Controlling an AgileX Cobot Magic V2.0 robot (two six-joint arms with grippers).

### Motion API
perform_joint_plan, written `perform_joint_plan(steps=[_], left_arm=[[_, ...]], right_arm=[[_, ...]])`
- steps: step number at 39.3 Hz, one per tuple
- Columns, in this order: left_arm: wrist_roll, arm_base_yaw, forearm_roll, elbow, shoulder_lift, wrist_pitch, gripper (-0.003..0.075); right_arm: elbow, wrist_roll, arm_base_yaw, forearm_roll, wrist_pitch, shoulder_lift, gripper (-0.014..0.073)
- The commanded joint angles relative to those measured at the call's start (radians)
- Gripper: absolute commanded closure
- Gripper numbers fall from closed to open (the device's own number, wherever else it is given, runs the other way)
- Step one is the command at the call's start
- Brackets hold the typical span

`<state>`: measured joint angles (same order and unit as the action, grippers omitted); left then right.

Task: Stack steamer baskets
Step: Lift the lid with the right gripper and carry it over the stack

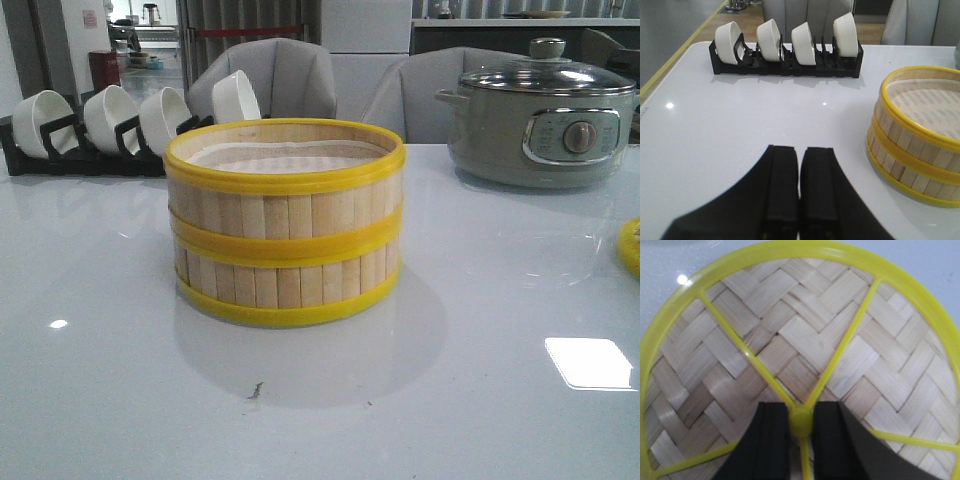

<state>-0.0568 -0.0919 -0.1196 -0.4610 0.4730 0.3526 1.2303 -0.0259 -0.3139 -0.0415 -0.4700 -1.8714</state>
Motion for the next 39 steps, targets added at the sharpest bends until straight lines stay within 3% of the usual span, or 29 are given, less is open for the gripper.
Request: perform_joint_plan(steps=[1,19,27,39], left_arm=[[-0.002,0.002,-0.003,-0.03,0.002,-0.085,0.0623],[-0.002,0.002,-0.003,-0.03,0.002,-0.085,0.0623],[-0.002,0.002,-0.003,-0.03,0.002,-0.085,0.0623],[-0.002,0.002,-0.003,-0.03,0.002,-0.085,0.0623]], right_arm=[[0.031,0.001,0.039,-0.011,0.031,0.05,0.0566],[0.057,0.001,0.242,-0.011,0.042,0.221,0.0566],[0.202,0.001,0.346,-0.011,-0.084,0.281,0.0566],[0.474,0.001,0.596,-0.011,-0.263,0.265,0.0566]])
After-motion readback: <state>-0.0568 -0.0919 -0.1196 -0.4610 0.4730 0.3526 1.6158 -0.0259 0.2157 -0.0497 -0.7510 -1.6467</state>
